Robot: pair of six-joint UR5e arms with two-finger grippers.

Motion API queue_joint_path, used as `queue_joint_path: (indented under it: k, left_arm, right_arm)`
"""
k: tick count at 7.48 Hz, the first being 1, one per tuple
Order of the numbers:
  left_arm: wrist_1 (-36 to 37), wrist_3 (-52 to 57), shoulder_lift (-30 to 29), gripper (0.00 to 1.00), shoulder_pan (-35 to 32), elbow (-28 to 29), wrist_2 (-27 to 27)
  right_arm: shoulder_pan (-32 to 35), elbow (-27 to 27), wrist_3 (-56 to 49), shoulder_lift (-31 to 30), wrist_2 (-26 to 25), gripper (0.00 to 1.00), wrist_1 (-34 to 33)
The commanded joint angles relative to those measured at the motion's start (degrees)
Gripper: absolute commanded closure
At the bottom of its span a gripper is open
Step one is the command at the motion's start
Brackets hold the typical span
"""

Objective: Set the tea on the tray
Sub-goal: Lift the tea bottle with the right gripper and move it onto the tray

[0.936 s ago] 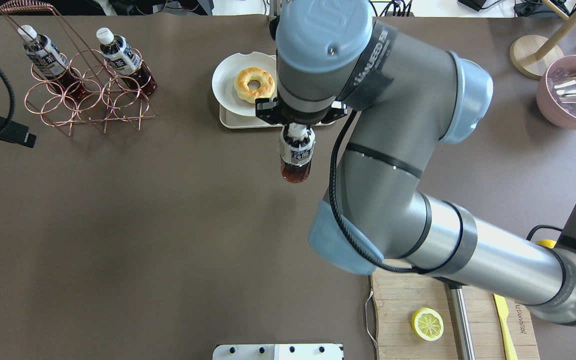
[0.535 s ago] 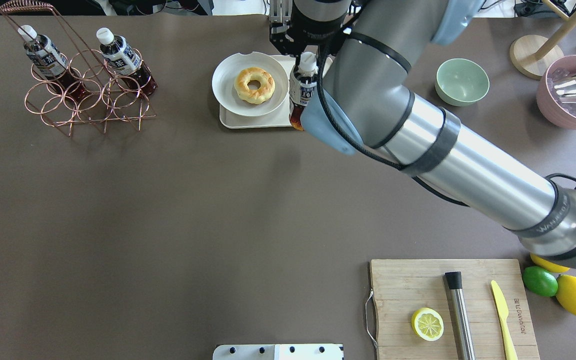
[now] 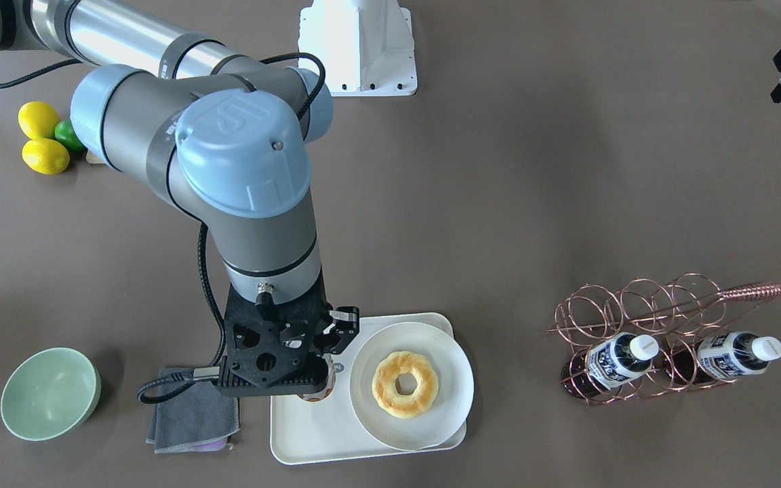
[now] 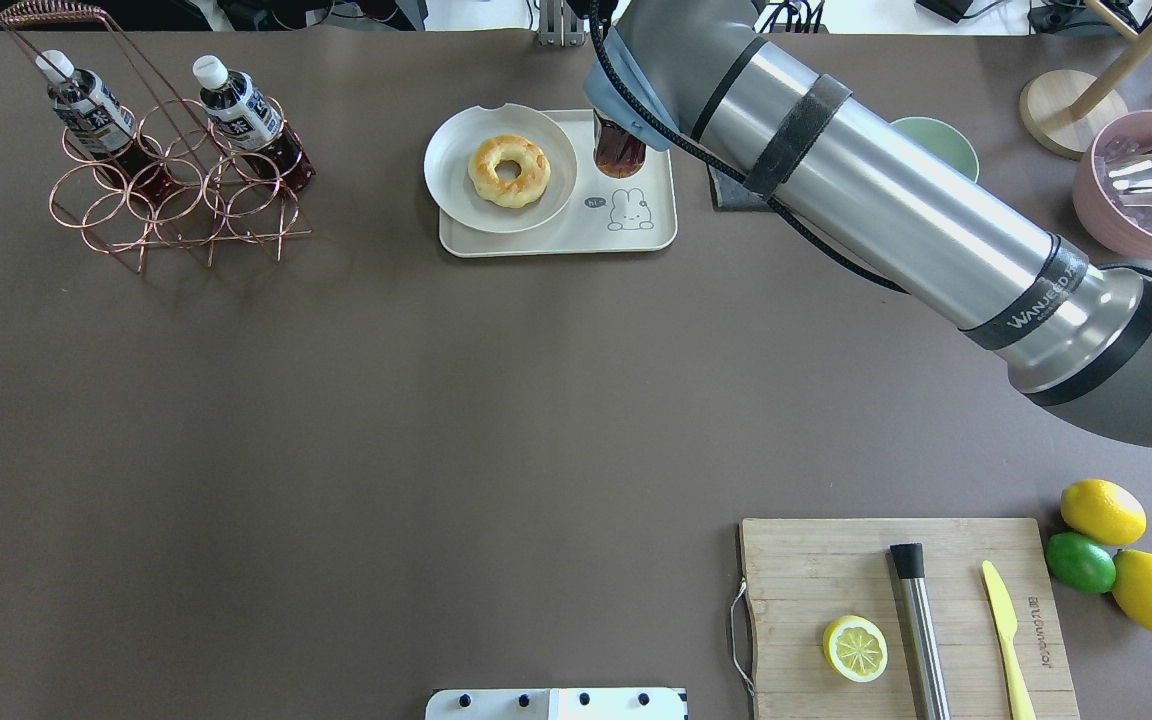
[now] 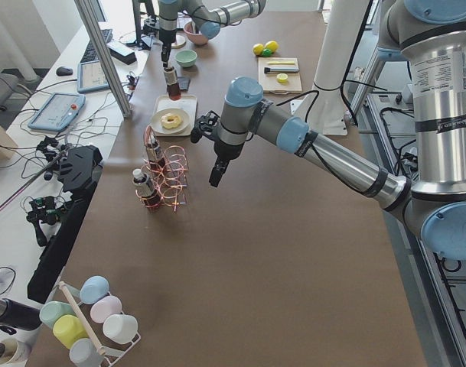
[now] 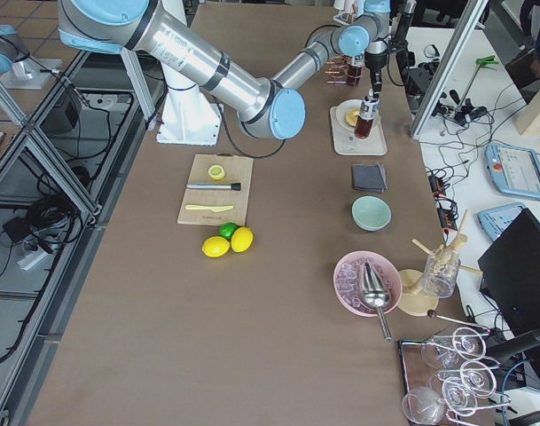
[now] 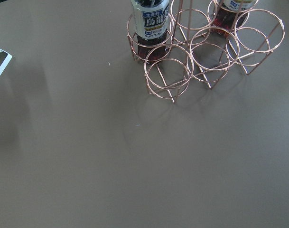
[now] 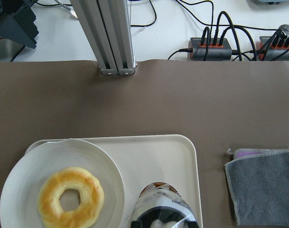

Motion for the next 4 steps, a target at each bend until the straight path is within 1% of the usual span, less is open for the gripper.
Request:
queue_joint_path:
  k: [1, 4]
  left_arm:
    - [0.0, 0.8, 0.4, 0.02, -0.8, 0.0, -0.7]
    - [0.0, 0.8, 0.1, 0.02, -0.7, 0.3, -0.7]
  right_arm:
    - [0.1, -6.1, -0.8, 0.6, 0.1, 1.0, 4.9]
    - [-0.2, -6.3, -0.9, 0.3, 0.0, 1.0, 5.1]
